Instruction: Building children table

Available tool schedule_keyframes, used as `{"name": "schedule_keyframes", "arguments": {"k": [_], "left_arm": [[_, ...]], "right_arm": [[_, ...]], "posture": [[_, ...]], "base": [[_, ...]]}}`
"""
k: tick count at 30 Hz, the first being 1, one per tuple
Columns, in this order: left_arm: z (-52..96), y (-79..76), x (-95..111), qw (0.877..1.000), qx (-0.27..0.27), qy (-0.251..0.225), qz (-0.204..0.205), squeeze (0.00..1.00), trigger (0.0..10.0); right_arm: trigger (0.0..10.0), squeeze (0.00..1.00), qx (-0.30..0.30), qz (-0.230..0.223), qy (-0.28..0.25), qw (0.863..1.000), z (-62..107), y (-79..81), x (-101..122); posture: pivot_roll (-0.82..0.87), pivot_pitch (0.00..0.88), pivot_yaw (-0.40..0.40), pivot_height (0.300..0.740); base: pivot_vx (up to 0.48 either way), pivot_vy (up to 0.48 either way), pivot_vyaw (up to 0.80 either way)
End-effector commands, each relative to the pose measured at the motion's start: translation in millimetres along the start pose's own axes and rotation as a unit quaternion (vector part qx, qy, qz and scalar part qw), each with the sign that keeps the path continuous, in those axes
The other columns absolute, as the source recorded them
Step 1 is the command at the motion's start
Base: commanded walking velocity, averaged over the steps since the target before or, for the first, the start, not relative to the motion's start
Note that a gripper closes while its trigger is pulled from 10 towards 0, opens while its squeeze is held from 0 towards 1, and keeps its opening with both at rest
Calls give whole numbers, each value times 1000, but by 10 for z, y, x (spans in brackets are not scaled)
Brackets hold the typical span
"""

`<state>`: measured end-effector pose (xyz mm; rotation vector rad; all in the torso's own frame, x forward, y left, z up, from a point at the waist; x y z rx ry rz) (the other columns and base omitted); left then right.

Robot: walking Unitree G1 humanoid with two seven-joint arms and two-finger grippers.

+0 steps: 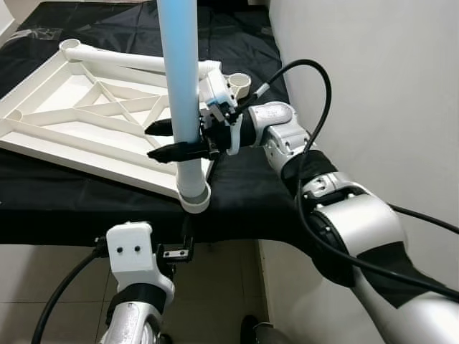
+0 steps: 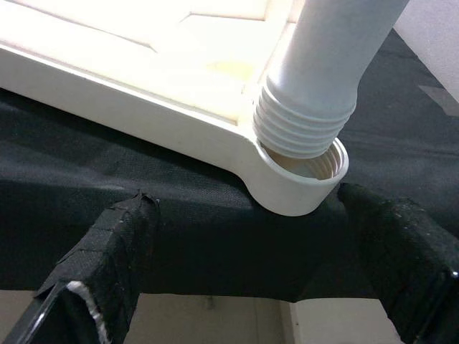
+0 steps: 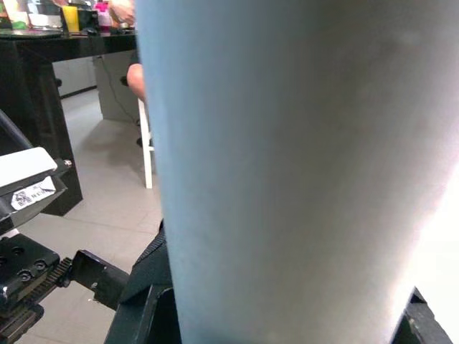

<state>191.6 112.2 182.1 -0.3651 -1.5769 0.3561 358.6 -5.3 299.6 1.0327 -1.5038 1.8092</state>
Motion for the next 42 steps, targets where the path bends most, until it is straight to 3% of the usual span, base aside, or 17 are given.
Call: {"name": "schedule_keyframes", "arguments": {"k": [1, 16, 23, 31, 36, 42], "left_arm": [[33, -66, -20, 1000, -1, 3, 18, 0, 10000], [46, -54, -27, 1000, 3, 4, 17, 0, 10000], [35, -72, -27, 1000, 0, 3, 16, 0, 10000], [36, -77, -29, 1000, -1, 3, 17, 0, 10000], [37, -78, -9, 1000, -1, -1, 15, 0, 10000], [23, -43, 9, 1000, 1, -5, 12, 0, 10000]], "right_arm": [[10000, 0, 24, -42, 26, 998, -24, 140, -209], [10000, 0, 16, -60, -17, 998, 43, 62, -80], [10000, 0, 50, -73, 4, 996, 1, 178, -203], [10000, 0, 51, -112, -24, 992, -106, 242, -265], [10000, 0, 17, -117, -3, 993, -211, 257, -354], [10000, 0, -13, -100, 10, 995, -174, 255, -400]], "posture": [[33, 302, -79, 740], [32, 304, -82, 740], [33, 295, -81, 740], [30, 290, -81, 740], [41, 289, -86, 740], [38, 285, -84, 740]], "base": [[0, 0, 0], [0, 0, 0], [0, 0, 0], [0, 0, 0], [0, 0, 0], [0, 0, 0]]}}
Point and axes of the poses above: a point about 5 cm out from each wrist's last joint towards the gripper, its own z axis pointing back from the gripper into the wrist, its own x axis along the axis of the wrist's last joint, y = z × x, the point moved 1 cm from there along -z, pointing out of the wrist towards the gripper, and after that the axes turned 13 degrees about z, right-handed, at the moved point
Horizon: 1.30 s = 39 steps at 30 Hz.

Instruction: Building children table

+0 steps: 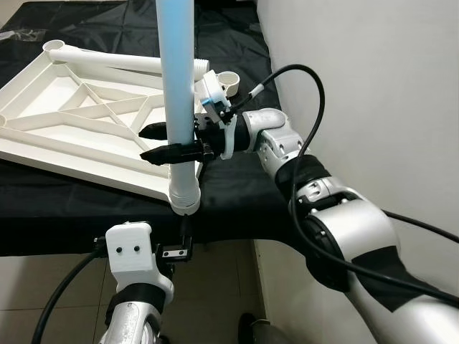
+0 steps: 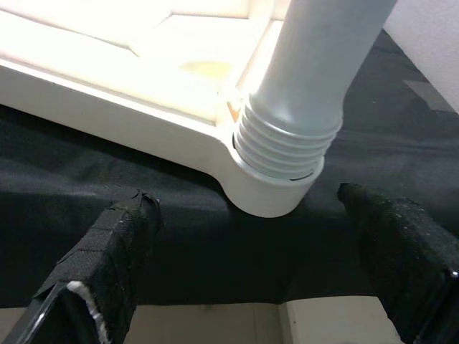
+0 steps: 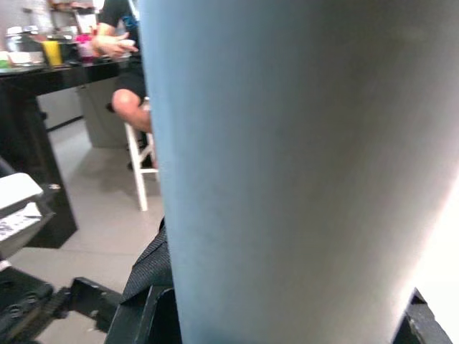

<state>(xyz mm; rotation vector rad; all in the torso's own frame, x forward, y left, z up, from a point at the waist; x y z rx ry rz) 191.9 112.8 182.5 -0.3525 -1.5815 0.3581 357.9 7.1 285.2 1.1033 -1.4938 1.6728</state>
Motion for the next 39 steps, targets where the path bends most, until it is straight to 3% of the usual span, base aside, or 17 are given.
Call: {"name": "schedule_keyframes", "arguments": {"k": [1, 5, 8, 14, 16, 20, 24, 30, 32, 33, 34, 35, 38, 39], "left_arm": [[14, -34, 9, 1000, -2, -4, 13, 0, 10000], [-10, -6, 19, 1000, -1, -7, 9, 0, 10000], [-16, 6, 25, 1000, 0, -8, 8, 0, 10000], [-12, 7, 35, 1000, 1, -10, 7, 0, 10000], [-10, 8, 35, 1000, 1, -11, 6, 0, 10000], [-12, 13, 36, 1000, 2, -12, 5, 0, 10000], [-13, 13, 38, 1000, 3, -12, 5, 0, 10000], [-27, 23, 48, 1000, 3, -15, 4, 0, 10000], [-27, 23, 48, 1000, 3, -15, 4, 0, 10000], [-30, 26, 49, 1000, 4, -15, 4, 0, 10000], [-34, 31, 53, 1000, 4, -16, 3, 0, 10000], [-34, 31, 53, 1000, 4, -16, 3, 0, 10000], [-41, 39, 61, 1000, 3, -17, 2, 0, 10000], [-41, 39, 61, 1000, 3, -17, 2, 0, 10000]], "right_arm": [[10000, 0, 10, -42, 32, 999, 5, 174, -304], [10000, 0, 10, -31, 28, 999, 49, 198, -320], [10000, 0, -5, -29, 61, 998, 47, 197, -378], [10000, 0, -86, -38, 122, 988, 7, 131, -497], [10000, 0, -115, -34, 142, 983, 0, 105, -531], [10000, 0, -204, -56, 201, 956, 29, 27, -642], [10000, 0, -234, -56, 200, 950, 49, -2, -645], [10000, 0, -367, -65, 203, 906, 154, -113, -671], [10000, 0, -367, -65, 203, 906, 154, -113, -671], [10000, 0, -385, -70, 206, 897, 169, -117, -689], [10000, 0, -421, -81, 210, 879, 199, -122, -726], [10000, 0, -421, -81, 210, 879, 199, -122, -726], [10000, 0, -497, -101, 216, 834, 256, -140, -777], [10000, 0, -497, -101, 216, 834, 256, -140, -777]], "posture": [[31, 284, -81, 740], [29, 284, -79, 740], [26, 286, -79, 740], [29, 287, -79, 740], [29, 287, -79, 740], [29, 287, -79, 740], [29, 291, -83, 740], [26, 292, -82, 740], [26, 292, -82, 740], [26, 292, -82, 740], [25, 291, -81, 740], [25, 291, -81, 740], [24, 290, -79, 740], [24, 290, -79, 740]], "base": [[0, 0, 0], [0, 0, 0], [0, 0, 0], [0, 0, 0], [0, 0, 0], [0, 0, 0], [0, 0, 0], [0, 0, 0], [0, 0, 0], [0, 0, 0], [0, 0, 0], [0, 0, 0], [0, 0, 0], [0, 0, 0]]}}
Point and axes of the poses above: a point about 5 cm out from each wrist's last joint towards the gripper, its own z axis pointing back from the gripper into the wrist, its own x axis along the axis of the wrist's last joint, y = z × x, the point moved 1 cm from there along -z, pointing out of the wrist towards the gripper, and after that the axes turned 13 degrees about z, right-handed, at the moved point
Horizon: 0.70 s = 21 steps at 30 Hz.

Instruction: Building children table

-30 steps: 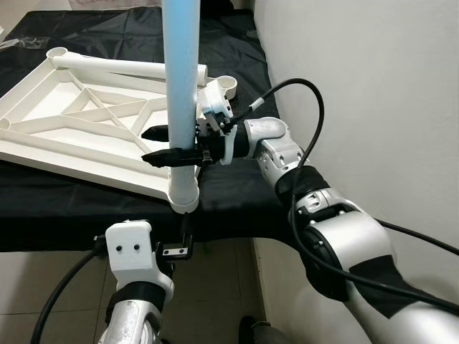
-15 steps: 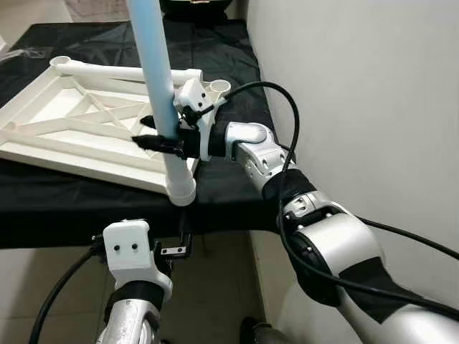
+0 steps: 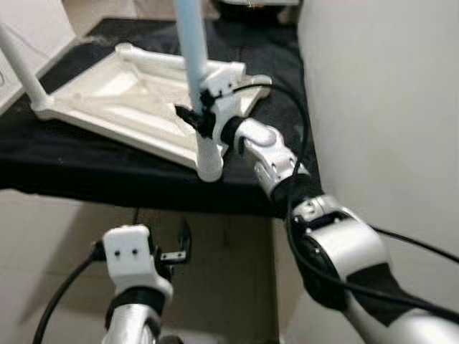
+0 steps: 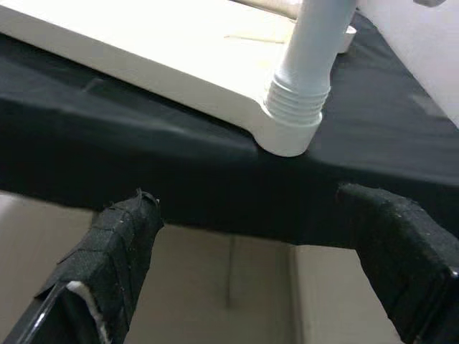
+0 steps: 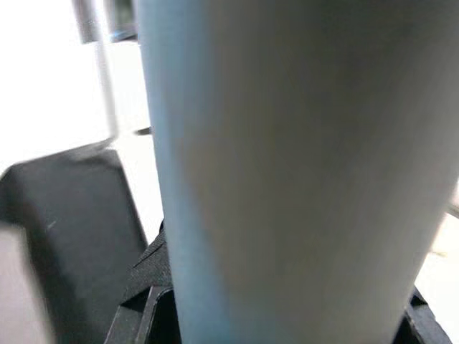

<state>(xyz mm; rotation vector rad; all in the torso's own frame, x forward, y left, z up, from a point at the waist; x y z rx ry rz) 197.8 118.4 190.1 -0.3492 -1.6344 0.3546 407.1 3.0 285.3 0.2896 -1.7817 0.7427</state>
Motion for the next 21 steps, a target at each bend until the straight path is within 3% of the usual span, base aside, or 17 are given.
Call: {"name": "schedule_keyframes", "arguments": {"k": [1, 3, 5, 12, 15, 16, 20, 21], "left_arm": [[23, 21, -27, 1000, 10, 7, 5, 0, 10000], [24, 26, -20, 1000, 11, 6, 4, 0, 10000], [24, 27, -19, 1000, 11, 6, 3, 0, 10000], [23, 35, -14, 1000, 11, 5, 3, 0, 10000], [17, 30, -6, 1000, 10, 4, 4, 0, 10000], [17, 30, -6, 1000, 10, 4, 4, 0, 10000], [15, 42, 3, 1000, 11, 2, 2, 0, 10000], [15, 42, 3, 1000, 11, 2, 2, 0, 10000]], "right_arm": [[10000, 0, -21, -44, 124, 991, 168, 86, -616], [10000, 0, -71, -45, 143, 986, 171, 71, -651], [10000, 0, -78, -43, 147, 985, 173, 70, -657], [10000, 0, -188, -25, 158, 969, 206, -11, -667], [10000, 0, -254, -43, 168, 951, 242, -44, -687], [10000, 0, -254, -43, 168, 951, 242, -44, -687], [10000, 0, -357, -72, 196, 910, 330, -40, -756], [10000, 0, -357, -72, 196, 910, 330, -40, -756]], "posture": [[24, 290, -79, 740], [24, 290, -79, 740], [24, 290, -79, 740], [31, 292, -81, 740], [31, 292, -81, 740], [31, 292, -81, 740], [40, 287, -81, 740], [40, 287, -81, 740]], "base": [[0, 0, 0], [0, 0, 0], [0, 0, 0], [0, 0, 0], [0, 0, 0], [0, 0, 0], [0, 0, 0], [0, 0, 0]]}}
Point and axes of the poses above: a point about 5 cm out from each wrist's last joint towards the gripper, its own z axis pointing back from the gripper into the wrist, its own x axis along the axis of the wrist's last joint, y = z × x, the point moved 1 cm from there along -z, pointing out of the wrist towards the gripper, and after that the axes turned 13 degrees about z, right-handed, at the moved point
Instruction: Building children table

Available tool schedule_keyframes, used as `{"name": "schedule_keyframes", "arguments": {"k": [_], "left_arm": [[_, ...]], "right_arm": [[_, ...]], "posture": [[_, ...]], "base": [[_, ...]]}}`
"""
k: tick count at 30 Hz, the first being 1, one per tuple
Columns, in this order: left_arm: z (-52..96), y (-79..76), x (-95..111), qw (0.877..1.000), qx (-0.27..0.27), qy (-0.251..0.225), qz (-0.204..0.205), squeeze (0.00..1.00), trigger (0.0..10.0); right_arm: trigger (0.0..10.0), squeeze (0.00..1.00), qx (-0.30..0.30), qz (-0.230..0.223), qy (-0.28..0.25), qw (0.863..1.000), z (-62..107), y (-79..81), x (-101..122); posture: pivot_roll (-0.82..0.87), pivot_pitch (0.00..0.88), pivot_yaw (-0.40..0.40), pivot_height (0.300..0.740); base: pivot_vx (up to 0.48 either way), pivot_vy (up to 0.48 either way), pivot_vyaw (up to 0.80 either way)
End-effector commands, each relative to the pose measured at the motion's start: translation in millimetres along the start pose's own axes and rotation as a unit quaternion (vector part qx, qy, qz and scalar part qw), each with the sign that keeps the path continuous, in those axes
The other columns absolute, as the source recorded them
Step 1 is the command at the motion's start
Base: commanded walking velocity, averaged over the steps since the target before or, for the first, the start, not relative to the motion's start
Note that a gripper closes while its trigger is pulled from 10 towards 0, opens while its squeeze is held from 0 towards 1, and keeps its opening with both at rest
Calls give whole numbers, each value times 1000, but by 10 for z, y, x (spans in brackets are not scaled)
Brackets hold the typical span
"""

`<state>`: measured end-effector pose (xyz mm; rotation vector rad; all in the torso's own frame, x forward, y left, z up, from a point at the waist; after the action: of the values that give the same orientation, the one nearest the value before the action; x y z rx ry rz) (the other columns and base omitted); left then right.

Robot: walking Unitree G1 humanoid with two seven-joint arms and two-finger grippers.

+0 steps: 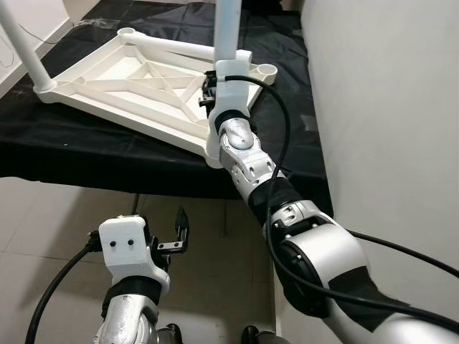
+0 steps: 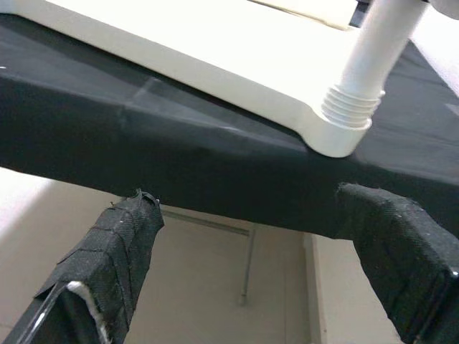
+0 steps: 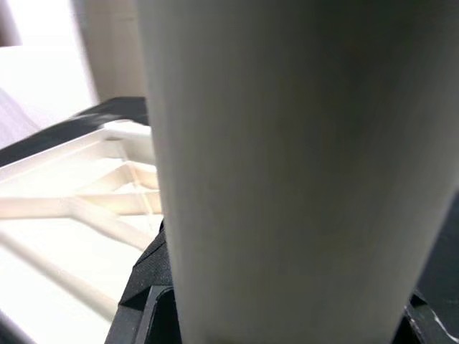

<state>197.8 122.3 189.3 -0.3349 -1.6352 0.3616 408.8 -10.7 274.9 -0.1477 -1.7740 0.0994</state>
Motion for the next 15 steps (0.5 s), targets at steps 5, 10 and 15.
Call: {"name": "schedule_keyframes", "arguments": {"k": [5, 10, 15], "left_arm": [[7, 14, 22, 1000, 6, -4, 5, 0, 10000], [-2, 18, 55, 1000, 7, -13, 7, 0, 10000], [-3, 4, 111, 1000, 4, -25, 6, 0, 10000]], "right_arm": [[10000, 0, -180, -7, 166, 969, 202, -141, -608], [10000, 0, -234, 10, 195, 952, 239, -145, -586], [10000, 0, -304, 1, 192, 933, 289, -78, -397]], "posture": [[50, 278, -79, 740], [77, 266, -89, 740], [143, 251, -103, 740]], "base": [[0, 0, 0], [0, 0, 0], [0, 0, 0]]}}
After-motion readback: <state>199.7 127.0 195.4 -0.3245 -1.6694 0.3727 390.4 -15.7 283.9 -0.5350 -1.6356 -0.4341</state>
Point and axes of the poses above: a point about 5 cm out from each wrist's last joint towards the gripper, its own z axis pointing back from the gripper into the wrist, its own x axis along the axis of the wrist's last joint, y = z × x, the point moved 1 cm from there along -z, pointing out of the wrist towards the gripper, and after that the axes turned 13 degrees about z, right-handed, at the moved point
